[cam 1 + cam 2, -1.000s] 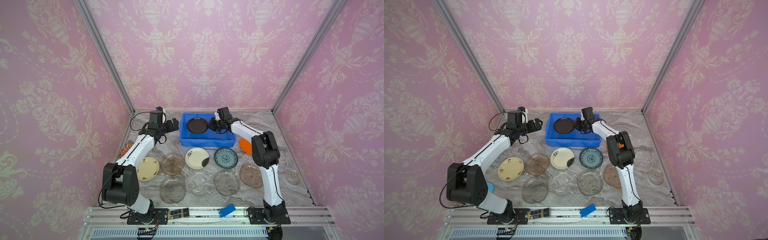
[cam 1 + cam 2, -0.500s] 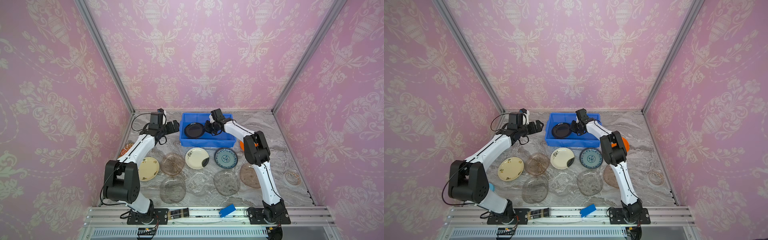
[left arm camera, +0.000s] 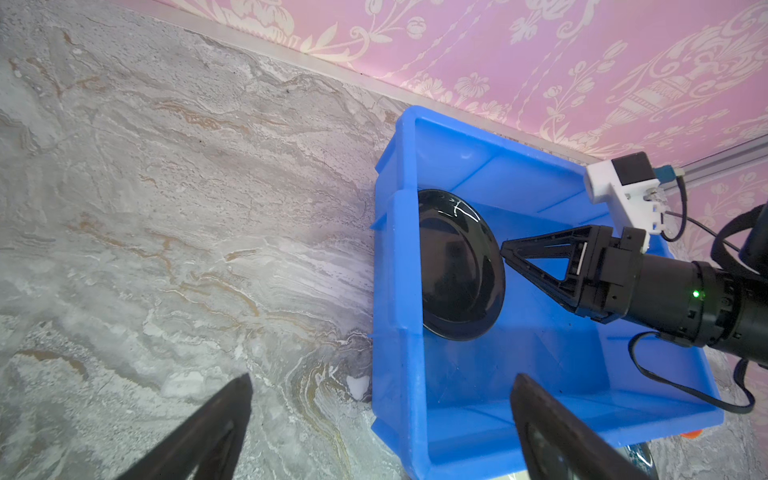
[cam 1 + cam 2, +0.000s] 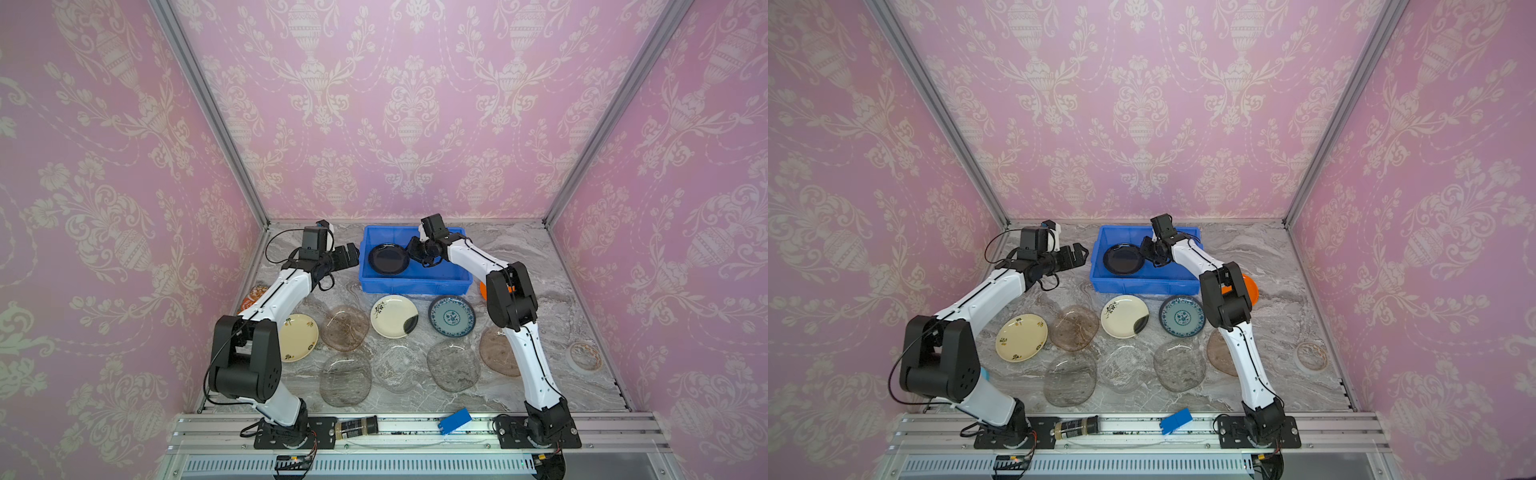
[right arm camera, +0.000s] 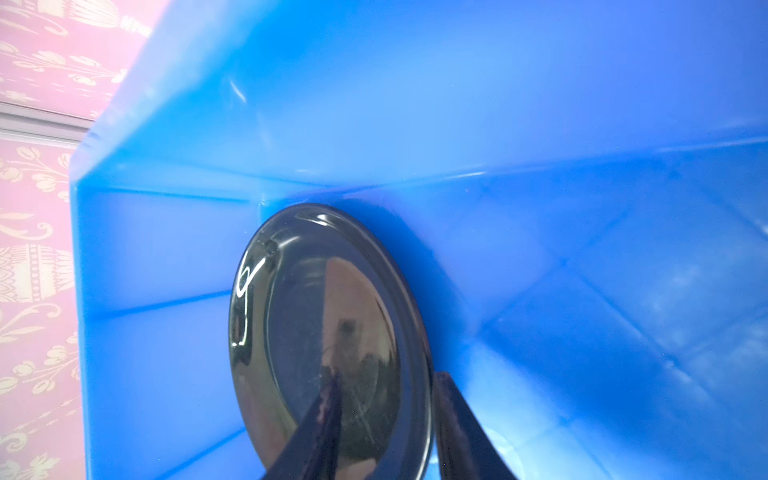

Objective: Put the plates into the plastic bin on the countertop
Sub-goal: 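Lower the black plate into the bin and release it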

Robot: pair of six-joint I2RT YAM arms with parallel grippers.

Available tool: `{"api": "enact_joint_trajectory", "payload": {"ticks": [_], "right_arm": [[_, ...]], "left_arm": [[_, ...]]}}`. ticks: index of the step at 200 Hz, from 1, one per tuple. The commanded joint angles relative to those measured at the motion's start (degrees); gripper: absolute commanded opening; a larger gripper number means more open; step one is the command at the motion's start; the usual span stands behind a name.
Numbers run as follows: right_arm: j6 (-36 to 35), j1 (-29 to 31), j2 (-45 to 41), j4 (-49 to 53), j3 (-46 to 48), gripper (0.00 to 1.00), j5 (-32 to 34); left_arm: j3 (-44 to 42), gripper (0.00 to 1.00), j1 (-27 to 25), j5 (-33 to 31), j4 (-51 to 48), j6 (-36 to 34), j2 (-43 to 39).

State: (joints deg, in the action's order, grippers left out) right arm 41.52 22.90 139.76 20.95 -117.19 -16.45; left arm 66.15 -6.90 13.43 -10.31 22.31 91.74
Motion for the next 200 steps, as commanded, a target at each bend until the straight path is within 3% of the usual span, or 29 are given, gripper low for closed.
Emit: {"api": "enact_joint_trajectory", "payload": {"ticks": [1,28,56,122,143,164,200], "right_arm": [[-2.50,-0.19,-2.57,2.43,-2.91,0.38,0.24],[-6.83,-0.44,-6.49,7.63,-5.80,0.38,2.69],[-11.96,-0.76,-16.44,8.89,-1.22,0.38,5.81],[-14.06,-0.57,-48.43,6.39,35.70,0.38,7.42],[-12.71,-0.66,-57.33,7.27,47.00,0.37,11.64],[-11.85,-1.08,-63.49,10.75,55.18,0.36,16.30],[-7.63,-5.72,-74.63,8.81,66.25,0.35,16.93]], "left_arm": [[-0.13,0.97,0.32,2.67,0.37,-0.36,1.56],[0.23,0.96,0.13,3.18,0.62,0.09,1.65],[-0.81,0.96,0.10,2.54,-0.08,1.16,0.32],[-10.72,0.93,-3.02,3.26,-0.11,4.94,-10.87],[-12.30,0.92,-5.22,4.08,-1.48,4.73,-13.78],[-13.04,0.91,-8.55,4.31,-2.44,3.44,-15.37],[-10.16,0.89,-19.11,4.74,-4.26,0.64,-14.12]]}}
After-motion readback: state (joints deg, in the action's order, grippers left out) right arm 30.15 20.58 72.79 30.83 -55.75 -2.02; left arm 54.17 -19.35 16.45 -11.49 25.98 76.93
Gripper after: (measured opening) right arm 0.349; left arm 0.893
